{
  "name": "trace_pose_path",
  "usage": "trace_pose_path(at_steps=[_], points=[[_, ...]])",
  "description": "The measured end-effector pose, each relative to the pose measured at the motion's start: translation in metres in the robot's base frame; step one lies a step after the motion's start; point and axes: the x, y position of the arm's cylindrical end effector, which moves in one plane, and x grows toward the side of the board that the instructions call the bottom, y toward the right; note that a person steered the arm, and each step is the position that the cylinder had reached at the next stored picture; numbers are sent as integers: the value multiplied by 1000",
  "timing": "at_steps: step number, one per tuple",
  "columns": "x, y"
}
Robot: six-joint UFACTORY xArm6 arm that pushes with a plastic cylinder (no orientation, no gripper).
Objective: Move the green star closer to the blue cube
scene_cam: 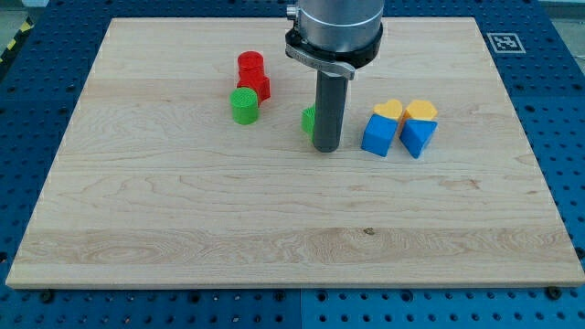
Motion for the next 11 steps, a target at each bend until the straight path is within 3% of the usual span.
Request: trace_pose_path(at_steps=[2, 5, 7, 8, 11], points=[[-11, -81], [-29, -5], [-29, -6], [-50, -31], [-65, 0]])
